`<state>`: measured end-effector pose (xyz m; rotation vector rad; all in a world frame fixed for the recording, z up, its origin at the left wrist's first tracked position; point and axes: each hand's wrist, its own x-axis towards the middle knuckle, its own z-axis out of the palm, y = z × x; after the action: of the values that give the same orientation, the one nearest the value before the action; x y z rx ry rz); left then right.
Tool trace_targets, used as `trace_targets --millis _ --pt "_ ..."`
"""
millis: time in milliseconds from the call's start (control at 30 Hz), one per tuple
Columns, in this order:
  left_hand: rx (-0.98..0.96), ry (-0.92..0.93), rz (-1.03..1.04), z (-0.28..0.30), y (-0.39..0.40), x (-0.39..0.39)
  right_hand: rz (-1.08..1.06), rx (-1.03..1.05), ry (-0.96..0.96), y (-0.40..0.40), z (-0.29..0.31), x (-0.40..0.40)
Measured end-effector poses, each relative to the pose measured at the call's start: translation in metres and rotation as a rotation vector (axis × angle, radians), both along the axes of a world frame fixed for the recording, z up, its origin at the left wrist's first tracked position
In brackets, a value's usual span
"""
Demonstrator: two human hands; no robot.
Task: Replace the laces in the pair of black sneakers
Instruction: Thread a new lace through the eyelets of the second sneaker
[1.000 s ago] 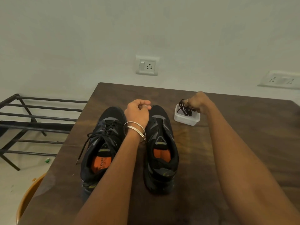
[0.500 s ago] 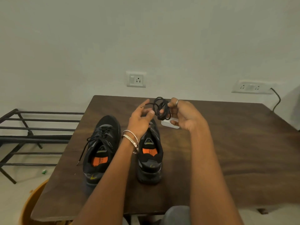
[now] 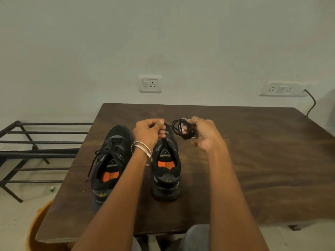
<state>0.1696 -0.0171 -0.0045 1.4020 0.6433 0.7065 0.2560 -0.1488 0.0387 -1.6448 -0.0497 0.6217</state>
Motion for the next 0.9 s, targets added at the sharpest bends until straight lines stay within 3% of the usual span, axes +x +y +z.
trace_targets --millis 200,300,400,467,700,767,833,900 --pt "0.433 0.296 0.128 -0.008 0.011 0.003 -0.186 0.146 0.15 -0.019 -0.004 0.012" --pt "0.479 0.385 0.177 -0.01 0.017 0.006 -0.365 0.147 0.109 -0.028 -0.014 0.024" --pt "0.523 0.414 0.214 0.0 0.017 0.002 -0.486 -0.364 -0.193 -0.042 -0.03 0.029" --pt "0.537 0.367 0.179 0.006 0.015 0.002 -0.402 -0.688 -0.293 -0.045 -0.03 0.024" --pt "0.439 0.204 -0.027 0.018 -0.013 0.011 -0.376 -1.009 -0.619 -0.015 0.001 0.013" --pt "0.392 0.138 -0.044 0.02 -0.015 0.011 -0.291 -0.93 -0.715 -0.011 0.0 0.015" --pt "0.334 0.093 -0.073 0.02 -0.013 0.011 -0.061 -0.552 -0.681 -0.008 -0.002 0.016" --pt "0.273 0.043 -0.11 0.019 -0.012 0.01 0.201 -0.147 -0.494 -0.003 0.0 0.006"
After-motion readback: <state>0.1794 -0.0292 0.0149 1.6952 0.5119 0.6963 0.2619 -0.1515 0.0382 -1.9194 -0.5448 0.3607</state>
